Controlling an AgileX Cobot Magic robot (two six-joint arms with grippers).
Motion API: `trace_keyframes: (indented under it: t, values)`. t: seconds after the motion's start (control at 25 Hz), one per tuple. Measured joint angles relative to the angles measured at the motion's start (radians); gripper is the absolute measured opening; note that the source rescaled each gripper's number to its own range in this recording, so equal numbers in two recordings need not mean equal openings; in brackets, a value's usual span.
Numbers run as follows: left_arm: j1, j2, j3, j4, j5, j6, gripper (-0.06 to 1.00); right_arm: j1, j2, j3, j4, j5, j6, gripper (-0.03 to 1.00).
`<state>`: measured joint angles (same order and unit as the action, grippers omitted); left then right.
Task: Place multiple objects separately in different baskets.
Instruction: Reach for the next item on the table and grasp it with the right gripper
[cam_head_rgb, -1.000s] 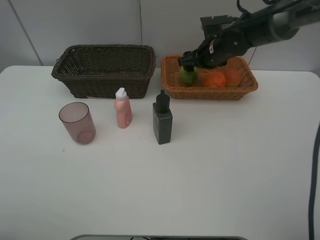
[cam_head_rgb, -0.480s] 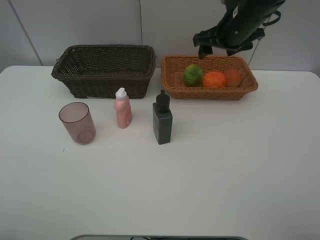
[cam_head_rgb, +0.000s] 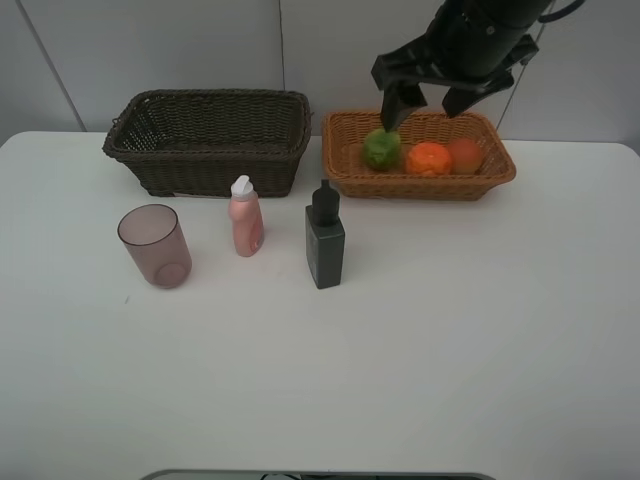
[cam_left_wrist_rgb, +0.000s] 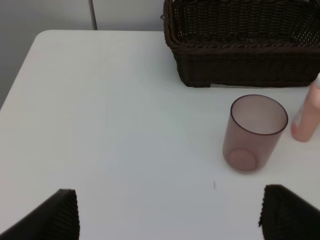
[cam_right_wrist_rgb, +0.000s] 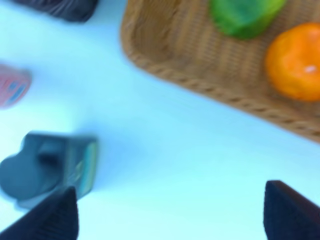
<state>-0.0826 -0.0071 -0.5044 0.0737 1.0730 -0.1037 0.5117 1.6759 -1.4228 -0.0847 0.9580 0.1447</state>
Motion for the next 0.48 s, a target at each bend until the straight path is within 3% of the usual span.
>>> trace_keyframes:
  t: [0.28,0.48]
  values:
    - [0.000,0.000,0.000,0.000,0.000,0.000,0.92,0.147,0.025,0.000,-0.002,-0.031,0.003,0.87]
    - [0.000,0.000,0.000,0.000,0.000,0.000,0.92,0.199,0.100,0.000,0.008,-0.032,0.012,0.99]
